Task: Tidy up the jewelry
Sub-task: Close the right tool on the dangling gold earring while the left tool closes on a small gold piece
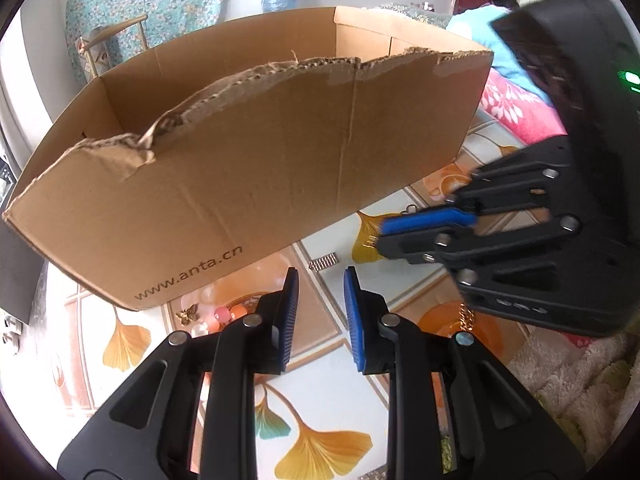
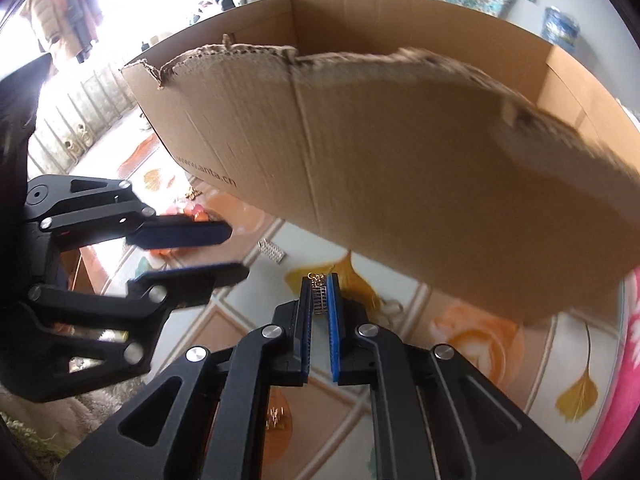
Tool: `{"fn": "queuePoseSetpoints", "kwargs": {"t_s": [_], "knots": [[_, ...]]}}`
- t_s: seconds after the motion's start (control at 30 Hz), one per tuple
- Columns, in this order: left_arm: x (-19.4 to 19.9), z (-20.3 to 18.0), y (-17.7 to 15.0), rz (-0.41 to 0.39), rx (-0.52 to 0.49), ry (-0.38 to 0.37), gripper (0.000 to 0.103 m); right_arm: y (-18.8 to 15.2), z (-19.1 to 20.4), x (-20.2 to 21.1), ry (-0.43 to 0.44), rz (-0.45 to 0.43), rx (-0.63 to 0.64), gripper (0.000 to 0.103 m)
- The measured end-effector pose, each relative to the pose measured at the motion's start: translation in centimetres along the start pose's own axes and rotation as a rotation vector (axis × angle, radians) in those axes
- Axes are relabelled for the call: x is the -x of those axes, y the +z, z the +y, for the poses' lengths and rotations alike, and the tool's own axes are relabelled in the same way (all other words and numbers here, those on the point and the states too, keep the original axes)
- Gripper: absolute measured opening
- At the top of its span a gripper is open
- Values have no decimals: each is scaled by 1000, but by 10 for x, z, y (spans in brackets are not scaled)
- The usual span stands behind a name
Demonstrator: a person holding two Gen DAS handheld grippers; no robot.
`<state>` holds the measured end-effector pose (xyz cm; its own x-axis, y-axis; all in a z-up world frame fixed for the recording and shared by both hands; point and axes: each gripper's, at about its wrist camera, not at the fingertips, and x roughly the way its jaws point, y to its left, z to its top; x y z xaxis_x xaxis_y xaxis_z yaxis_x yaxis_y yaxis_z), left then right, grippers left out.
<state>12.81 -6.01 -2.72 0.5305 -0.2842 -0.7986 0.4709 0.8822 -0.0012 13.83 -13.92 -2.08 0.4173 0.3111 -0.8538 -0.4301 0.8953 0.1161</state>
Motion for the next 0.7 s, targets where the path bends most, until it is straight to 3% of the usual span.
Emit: {"fn": "queuePoseSetpoints", "kwargs": {"t_s": [0.47,0.7], "knots": [[-16,9,15,74,107,-19,22,-18,-23,19,28,-26,-79,8],[-18,7,20,93,151,38,21,-22,-24,18,39,-39,-93,8]]}}
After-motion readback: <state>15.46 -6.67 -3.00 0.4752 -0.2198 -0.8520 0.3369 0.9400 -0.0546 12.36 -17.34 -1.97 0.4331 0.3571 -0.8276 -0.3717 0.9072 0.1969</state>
